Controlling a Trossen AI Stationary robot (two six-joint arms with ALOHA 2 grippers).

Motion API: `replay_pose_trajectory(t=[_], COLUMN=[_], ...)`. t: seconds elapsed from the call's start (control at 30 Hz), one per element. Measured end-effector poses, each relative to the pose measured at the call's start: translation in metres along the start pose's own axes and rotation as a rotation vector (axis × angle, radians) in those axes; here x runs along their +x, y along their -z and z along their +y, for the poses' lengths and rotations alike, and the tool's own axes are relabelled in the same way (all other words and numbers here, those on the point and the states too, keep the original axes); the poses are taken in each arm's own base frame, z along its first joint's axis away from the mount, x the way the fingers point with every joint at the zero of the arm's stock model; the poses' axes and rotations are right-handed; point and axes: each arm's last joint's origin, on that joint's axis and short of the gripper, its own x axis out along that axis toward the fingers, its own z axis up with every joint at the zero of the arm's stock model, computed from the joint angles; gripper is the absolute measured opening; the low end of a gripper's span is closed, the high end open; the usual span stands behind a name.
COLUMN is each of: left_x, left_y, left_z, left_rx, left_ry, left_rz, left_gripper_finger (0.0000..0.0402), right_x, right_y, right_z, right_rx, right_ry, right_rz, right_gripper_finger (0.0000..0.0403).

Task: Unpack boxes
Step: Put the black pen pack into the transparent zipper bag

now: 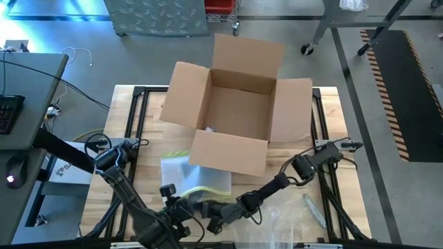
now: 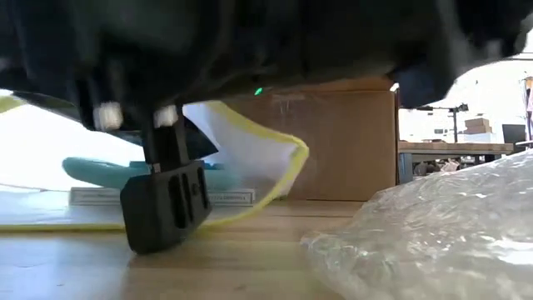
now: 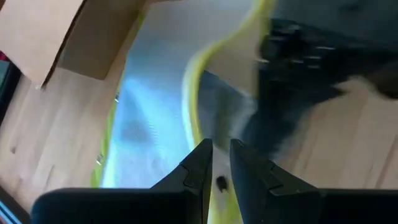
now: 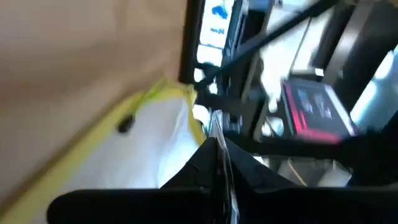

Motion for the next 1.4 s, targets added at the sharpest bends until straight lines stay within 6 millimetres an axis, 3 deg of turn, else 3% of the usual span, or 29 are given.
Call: replay_pose_trajectory(t=[0.17,0.27,0.4,0.5,0.67,0.93,1.13,1.27,1.4], left_x=[-0.002,-0.003,-0.004,-0.006,-0.016,-0.032,-0.014,0.002,0.004], left_y=[0.002,0.002,0.003,0.004,0.003,0.011,0.031,0.042,0.046], left_z=[-0.001,-0.001,-0.001,-0.001,-0.002,-0.005,-0.01,-0.01,-0.013], left_rx=[-0.019,-0.017,-0.014,-0.027,-0.031,0.038,0.081,0.082,0.04], left_ry=[0.0,0.001,0.002,0.007,0.041,0.096,0.01,-0.045,-0.03], left_rz=[-0.01,-0.016,-0.022,-0.024,-0.04,-0.037,-0.04,-0.008,0.001], left_gripper_finger=[0.0038,0.0038,0.0038,0.0038,0.0038,0.0038,0.004,0.0047,0.0051], right_x=[0.013,0.019,0.026,0.026,0.022,0.032,0.033,0.034,0.037], right_y=[0.016,0.026,0.041,0.044,0.035,0.053,0.059,0.066,0.075], right_z=[-0.008,-0.001,-0.002,-0.009,-0.017,-0.01,-0.002,0.003,0.009], right_rx=[0.034,0.029,0.093,0.087,0.061,0.007,-0.021,0.086,0.159], right_ry=[0.035,-0.039,-0.014,0.041,0.103,0.046,-0.034,-0.058,-0.073], right_rz=[0.066,0.113,0.23,0.258,0.159,0.222,0.357,0.474,0.564], right_gripper_finger=[0.0,0.0,0.0,0.0,0.0,0.0,0.0,0.0,0.0])
